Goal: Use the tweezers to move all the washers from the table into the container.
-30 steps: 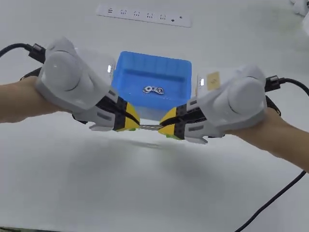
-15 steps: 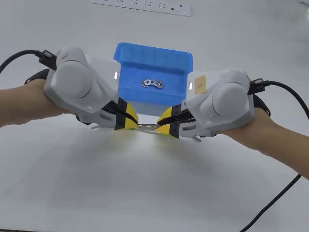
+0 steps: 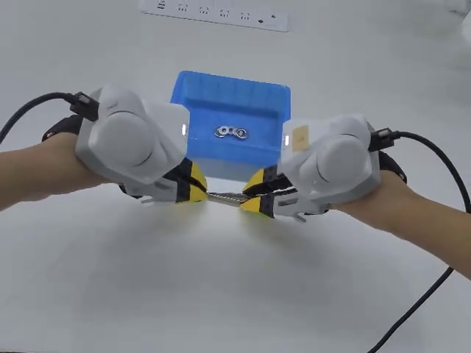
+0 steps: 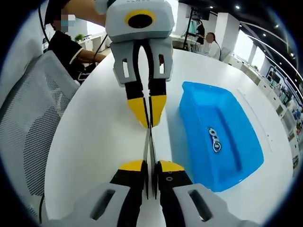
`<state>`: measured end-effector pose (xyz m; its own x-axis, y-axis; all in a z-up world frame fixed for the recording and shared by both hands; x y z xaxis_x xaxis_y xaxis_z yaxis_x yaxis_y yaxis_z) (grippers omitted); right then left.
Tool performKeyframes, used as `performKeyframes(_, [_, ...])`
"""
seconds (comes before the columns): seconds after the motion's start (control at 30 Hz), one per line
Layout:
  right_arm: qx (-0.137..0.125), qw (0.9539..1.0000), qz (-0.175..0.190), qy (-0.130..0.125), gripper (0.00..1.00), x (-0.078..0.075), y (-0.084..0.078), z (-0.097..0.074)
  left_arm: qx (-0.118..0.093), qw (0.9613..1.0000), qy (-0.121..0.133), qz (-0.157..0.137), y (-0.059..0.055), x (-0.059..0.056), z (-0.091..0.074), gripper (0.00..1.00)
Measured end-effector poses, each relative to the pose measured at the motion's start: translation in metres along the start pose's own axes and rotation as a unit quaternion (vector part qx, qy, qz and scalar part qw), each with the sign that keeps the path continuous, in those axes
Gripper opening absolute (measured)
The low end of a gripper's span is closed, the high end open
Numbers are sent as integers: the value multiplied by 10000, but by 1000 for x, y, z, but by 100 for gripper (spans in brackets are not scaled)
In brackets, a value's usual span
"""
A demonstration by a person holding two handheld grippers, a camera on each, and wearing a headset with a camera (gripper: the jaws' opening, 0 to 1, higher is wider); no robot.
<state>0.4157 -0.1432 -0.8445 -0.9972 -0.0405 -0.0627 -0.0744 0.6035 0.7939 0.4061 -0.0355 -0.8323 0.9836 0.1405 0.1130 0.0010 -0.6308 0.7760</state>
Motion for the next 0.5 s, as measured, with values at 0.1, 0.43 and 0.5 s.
performKeyframes(0.1, [42,9999,-4,-96,16,0,0,-1,-72,9998,78,-188,2,1,-6,10])
performKeyframes(0.43, [-222,9982,193,-516,16,13,12,-23,-288,9958,370,-782,3,-14,-30,14])
performKeyframes(0.5, [-381,9964,255,-716,16,16,16,-35,-390,9960,262,-755,8,-22,-40,15])
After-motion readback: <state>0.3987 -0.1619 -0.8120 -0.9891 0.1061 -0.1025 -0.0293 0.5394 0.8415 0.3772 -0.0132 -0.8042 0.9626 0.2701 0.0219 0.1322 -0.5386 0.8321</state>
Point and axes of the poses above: the centre of the closed fingertips' face, and the gripper's own axes: z roughly forward along the fingers, x roughly to its left, y roughly out of its top, the point moved 6 cm from there along -z, roughly backward along the fingers, and after that the axes turned 12 degrees about -x, right-handed, at the moved point
